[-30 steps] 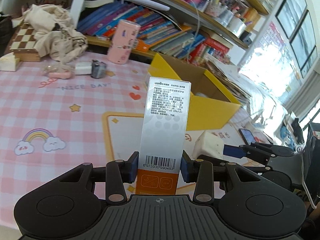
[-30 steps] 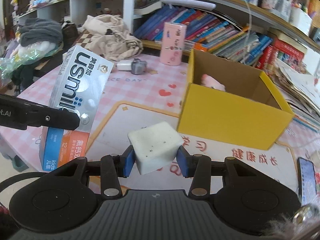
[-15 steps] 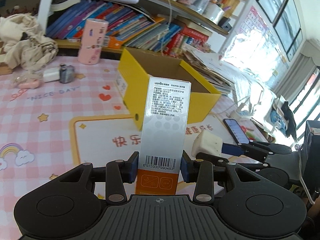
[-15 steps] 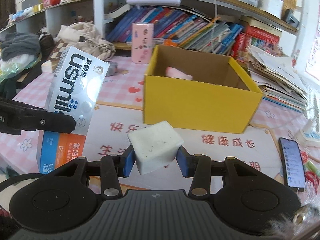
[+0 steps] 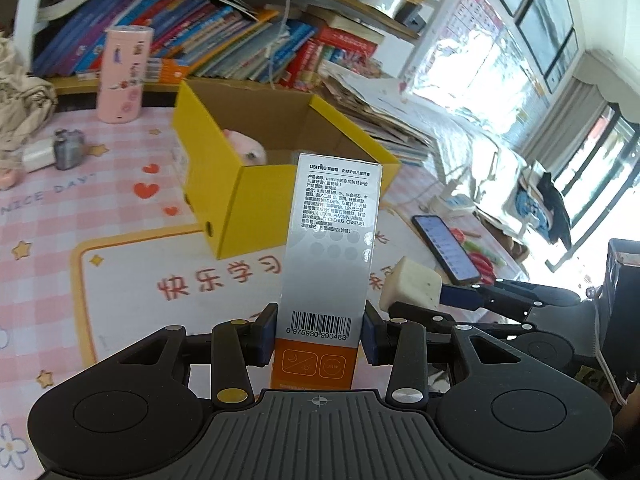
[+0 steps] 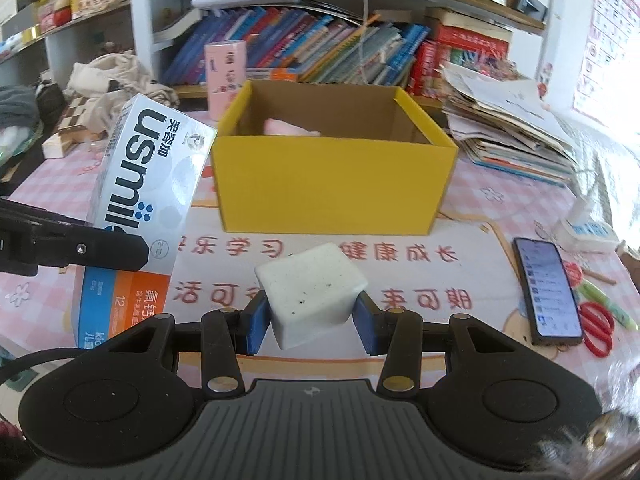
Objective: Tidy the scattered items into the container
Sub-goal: 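Carry the usmile box and white block with both grippers over the yellow box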
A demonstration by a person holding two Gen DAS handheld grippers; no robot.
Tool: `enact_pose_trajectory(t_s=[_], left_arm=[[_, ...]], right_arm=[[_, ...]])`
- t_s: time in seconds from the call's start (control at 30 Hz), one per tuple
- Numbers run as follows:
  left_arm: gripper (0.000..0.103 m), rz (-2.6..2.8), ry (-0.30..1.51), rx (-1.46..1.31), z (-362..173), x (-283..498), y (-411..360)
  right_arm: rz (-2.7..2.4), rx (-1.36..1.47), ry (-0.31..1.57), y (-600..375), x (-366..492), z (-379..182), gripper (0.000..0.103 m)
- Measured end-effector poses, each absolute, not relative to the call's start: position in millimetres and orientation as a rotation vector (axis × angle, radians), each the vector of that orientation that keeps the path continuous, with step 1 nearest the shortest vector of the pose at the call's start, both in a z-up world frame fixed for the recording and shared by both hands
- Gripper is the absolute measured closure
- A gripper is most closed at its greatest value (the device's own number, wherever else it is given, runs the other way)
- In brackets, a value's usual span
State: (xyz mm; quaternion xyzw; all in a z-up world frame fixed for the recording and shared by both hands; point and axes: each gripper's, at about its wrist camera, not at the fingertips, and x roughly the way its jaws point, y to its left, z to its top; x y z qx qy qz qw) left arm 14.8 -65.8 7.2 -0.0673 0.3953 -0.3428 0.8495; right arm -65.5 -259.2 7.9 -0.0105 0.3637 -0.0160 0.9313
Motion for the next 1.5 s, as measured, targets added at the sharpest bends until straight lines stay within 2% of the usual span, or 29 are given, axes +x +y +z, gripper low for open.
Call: enact_pose_trajectory(t_s=[0.8, 1.5], left_arm=[[0.063, -0.747, 0.860, -0.109, 6.3, 41.7, -124.8], [0.063, -0.637, 0.658, -0.205, 69.9, 108.3, -161.5]], right_arm=[[-0.031, 0.005, 0.766, -311.6, -41.2, 3.1, 0.061], [0.111, -0.050, 0.483, -377.5, 42.9, 52.2, 0.061]])
